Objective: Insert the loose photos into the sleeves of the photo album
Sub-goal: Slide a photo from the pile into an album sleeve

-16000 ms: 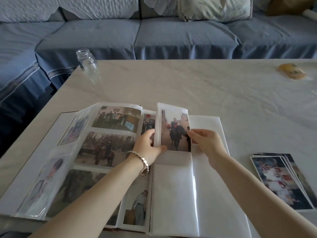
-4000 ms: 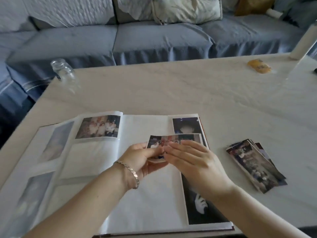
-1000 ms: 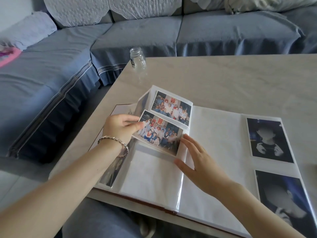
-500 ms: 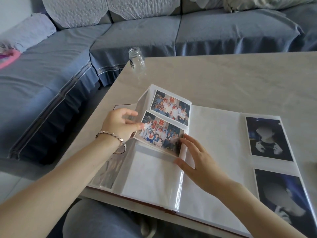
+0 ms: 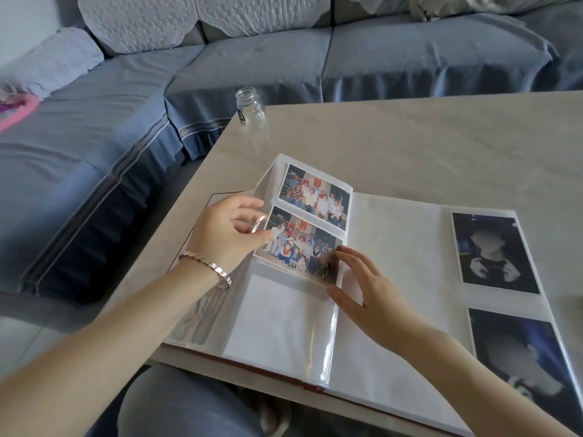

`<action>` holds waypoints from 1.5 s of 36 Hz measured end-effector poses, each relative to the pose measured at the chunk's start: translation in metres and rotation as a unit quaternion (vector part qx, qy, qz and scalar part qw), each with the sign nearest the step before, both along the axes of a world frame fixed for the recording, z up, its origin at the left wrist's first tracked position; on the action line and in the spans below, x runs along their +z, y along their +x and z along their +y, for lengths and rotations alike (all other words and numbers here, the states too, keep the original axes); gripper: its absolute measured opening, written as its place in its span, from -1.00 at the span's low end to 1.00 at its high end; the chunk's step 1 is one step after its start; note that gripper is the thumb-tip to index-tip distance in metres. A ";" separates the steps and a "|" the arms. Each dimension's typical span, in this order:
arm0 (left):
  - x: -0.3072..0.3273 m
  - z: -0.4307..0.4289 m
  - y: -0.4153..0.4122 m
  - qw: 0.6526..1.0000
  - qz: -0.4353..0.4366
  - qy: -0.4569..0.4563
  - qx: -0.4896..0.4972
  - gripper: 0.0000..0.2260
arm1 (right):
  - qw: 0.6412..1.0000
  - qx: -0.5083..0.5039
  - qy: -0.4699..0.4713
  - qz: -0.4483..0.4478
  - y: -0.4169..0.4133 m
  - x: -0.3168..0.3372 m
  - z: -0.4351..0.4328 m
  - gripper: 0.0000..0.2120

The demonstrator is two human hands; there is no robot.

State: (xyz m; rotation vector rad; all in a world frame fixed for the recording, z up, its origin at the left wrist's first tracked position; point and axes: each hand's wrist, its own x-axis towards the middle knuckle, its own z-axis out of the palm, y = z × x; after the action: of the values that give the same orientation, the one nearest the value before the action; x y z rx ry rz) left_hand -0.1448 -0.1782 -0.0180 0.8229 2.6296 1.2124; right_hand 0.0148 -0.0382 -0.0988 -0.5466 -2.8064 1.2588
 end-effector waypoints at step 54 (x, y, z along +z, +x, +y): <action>-0.076 0.022 0.025 0.935 0.052 -0.344 -0.069 -0.44 | 0.997 -0.018 0.076 -0.017 0.055 -0.008 0.039 -0.66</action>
State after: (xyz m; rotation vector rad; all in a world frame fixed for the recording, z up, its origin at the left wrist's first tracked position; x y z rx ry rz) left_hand -0.1202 -0.1561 -0.0940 0.9052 2.7132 0.1647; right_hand 0.0695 0.0006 -0.1071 -0.6122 -2.8734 1.0280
